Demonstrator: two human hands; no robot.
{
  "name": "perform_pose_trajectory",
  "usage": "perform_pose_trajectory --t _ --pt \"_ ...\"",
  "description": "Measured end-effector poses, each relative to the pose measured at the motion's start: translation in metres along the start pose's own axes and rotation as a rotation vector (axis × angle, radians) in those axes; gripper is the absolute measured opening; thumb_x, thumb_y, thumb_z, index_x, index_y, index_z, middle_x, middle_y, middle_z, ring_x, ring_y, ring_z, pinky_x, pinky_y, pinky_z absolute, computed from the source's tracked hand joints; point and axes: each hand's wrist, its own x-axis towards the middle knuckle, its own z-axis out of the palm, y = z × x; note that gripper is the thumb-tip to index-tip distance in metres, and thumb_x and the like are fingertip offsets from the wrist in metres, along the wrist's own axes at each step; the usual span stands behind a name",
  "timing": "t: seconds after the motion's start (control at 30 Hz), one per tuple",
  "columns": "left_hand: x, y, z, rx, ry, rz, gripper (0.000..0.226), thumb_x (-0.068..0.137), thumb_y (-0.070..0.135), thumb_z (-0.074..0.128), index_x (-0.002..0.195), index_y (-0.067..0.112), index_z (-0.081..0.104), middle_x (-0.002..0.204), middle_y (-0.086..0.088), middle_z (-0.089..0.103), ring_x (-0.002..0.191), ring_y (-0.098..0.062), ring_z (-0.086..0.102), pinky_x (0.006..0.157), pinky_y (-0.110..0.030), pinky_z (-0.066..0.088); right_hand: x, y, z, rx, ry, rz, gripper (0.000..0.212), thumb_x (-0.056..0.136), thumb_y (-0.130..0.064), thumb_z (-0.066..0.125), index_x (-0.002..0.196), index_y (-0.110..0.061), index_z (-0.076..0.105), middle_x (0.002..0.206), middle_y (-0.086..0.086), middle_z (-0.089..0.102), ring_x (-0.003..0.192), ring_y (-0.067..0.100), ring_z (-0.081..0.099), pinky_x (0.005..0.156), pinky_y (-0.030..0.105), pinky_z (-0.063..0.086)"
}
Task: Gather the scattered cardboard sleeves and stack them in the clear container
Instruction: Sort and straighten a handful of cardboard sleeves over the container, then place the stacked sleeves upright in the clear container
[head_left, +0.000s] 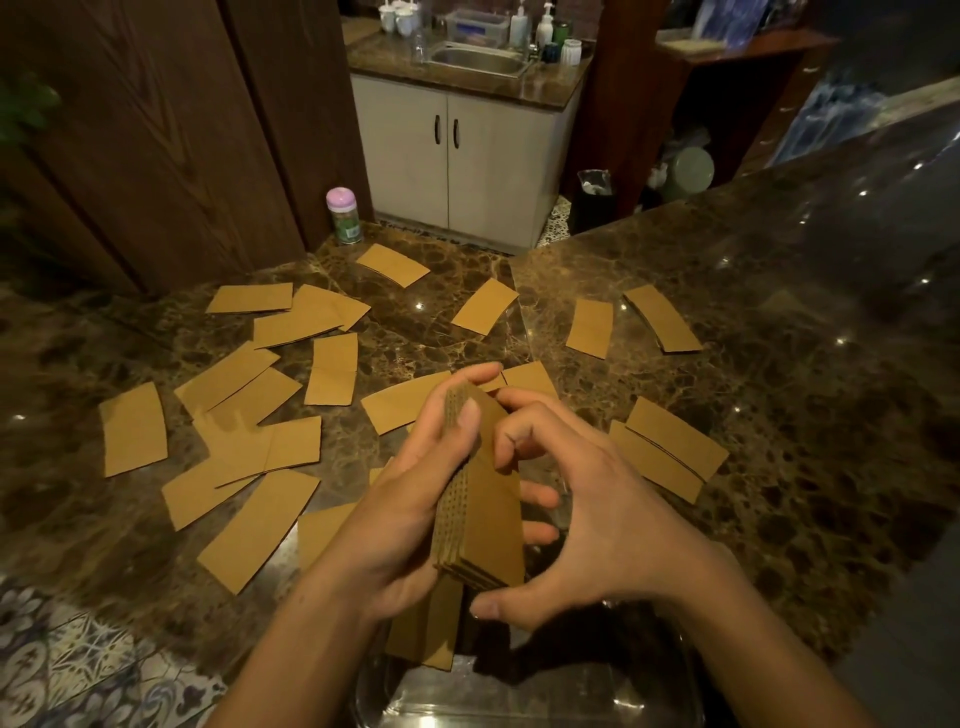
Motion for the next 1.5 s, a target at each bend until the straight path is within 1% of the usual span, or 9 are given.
perform_pose_trajectory --t 0.37,0.5,0.63,0.73,0.83,1.07,1.2,1.3,1.5 --pt "-0.006 0.005 0.003 0.038 0.014 0.053 0.034 0.084 0.034 0.062 0.116 0.026 0.064 0.093 -0.009 0.076 0.070 -0.024 0.072 0.055 -0.034 0.060 0.000 -0.004 0.005 -0.001 -0.017 -0.036 0.079 0.053 -0.049 0.100 0.110 -0.038 0.047 0.155 -0.021 0.029 0.144 0.001 0.036 0.112 0.033 0.044" --pt "-0.008 0.000 -0.003 0.072 0.015 0.043 0.039 0.091 0.036 0.057 0.129 0.026 0.058 0.101 -0.010 0.075 0.081 -0.025 0.073 0.063 -0.037 0.062 0.000 -0.006 0.010 0.102 -0.039 -0.041 0.077 0.055 -0.035 0.102 0.108 -0.031 0.046 0.146 -0.014 0.035 0.131 0.002 0.048 0.089 0.020 0.060" --pt "-0.003 0.000 -0.027 0.407 0.151 0.018 0.054 0.094 0.067 0.037 0.139 0.038 0.048 0.128 -0.002 0.066 0.114 -0.022 0.065 0.081 -0.028 0.060 -0.002 -0.007 0.011 0.087 -0.044 -0.026 0.078 0.054 -0.047 0.095 0.111 -0.032 0.043 0.144 -0.017 0.039 0.131 0.002 0.047 0.095 0.015 0.053" --pt "-0.023 -0.002 -0.056 0.687 0.368 0.092 0.071 0.078 0.077 0.051 0.138 0.039 0.048 0.112 0.008 0.075 0.094 -0.013 0.073 0.074 -0.028 0.061 -0.010 0.003 0.006 0.054 -0.081 0.070 0.079 0.053 -0.058 0.090 0.113 -0.043 0.041 0.139 -0.037 0.036 0.134 -0.009 0.039 0.105 0.014 0.042" --pt "-0.063 -0.005 -0.075 1.120 0.594 0.202 0.055 0.080 0.062 0.063 0.131 0.044 0.054 0.118 0.020 0.066 0.099 -0.005 0.066 0.076 -0.029 0.059 -0.020 0.003 0.015 -0.152 -0.277 0.195 0.080 0.058 -0.065 0.088 0.113 -0.051 0.030 0.130 -0.053 0.013 0.118 -0.028 0.021 0.096 0.003 0.034" --pt "-0.082 -0.032 -0.079 1.229 0.494 0.050 0.063 0.088 0.017 0.073 0.125 0.063 0.050 0.106 0.037 0.067 0.095 0.001 0.067 0.072 -0.023 0.060 -0.007 0.007 0.090 -0.525 -0.493 0.206 0.098 0.069 -0.066 0.079 0.142 -0.026 0.028 0.162 0.007 0.011 0.149 0.029 0.012 0.123 0.044 0.024" --pt "-0.084 -0.036 -0.075 1.255 0.531 0.032 0.061 0.090 0.016 0.071 0.132 0.056 0.051 0.091 0.044 0.066 0.064 -0.009 0.068 0.057 -0.013 0.052 -0.004 0.017 0.119 -0.560 -0.446 0.188 0.097 0.064 -0.062 0.081 0.136 -0.020 0.032 0.156 0.013 0.020 0.143 0.032 0.022 0.119 0.043 0.035" --pt "-0.084 -0.036 -0.072 1.241 0.559 0.008 0.063 0.091 0.015 0.070 0.134 0.055 0.048 0.083 0.038 0.067 0.036 -0.005 0.046 0.045 -0.005 0.036 -0.003 0.017 0.127 -0.531 -0.422 0.198 0.095 0.063 -0.061 0.079 0.135 -0.020 0.033 0.159 0.012 0.020 0.147 0.033 0.020 0.122 0.043 0.032" --pt "-0.084 -0.031 -0.067 1.193 0.550 -0.012 0.057 0.091 0.010 0.069 0.138 0.038 0.055 0.114 0.013 0.070 0.055 0.015 0.057 0.048 -0.004 0.039 -0.002 0.015 0.128 -0.544 -0.490 0.268 0.098 0.070 -0.055 0.080 0.144 -0.027 0.022 0.167 0.009 0.004 0.151 0.045 0.013 0.123 0.053 0.027"
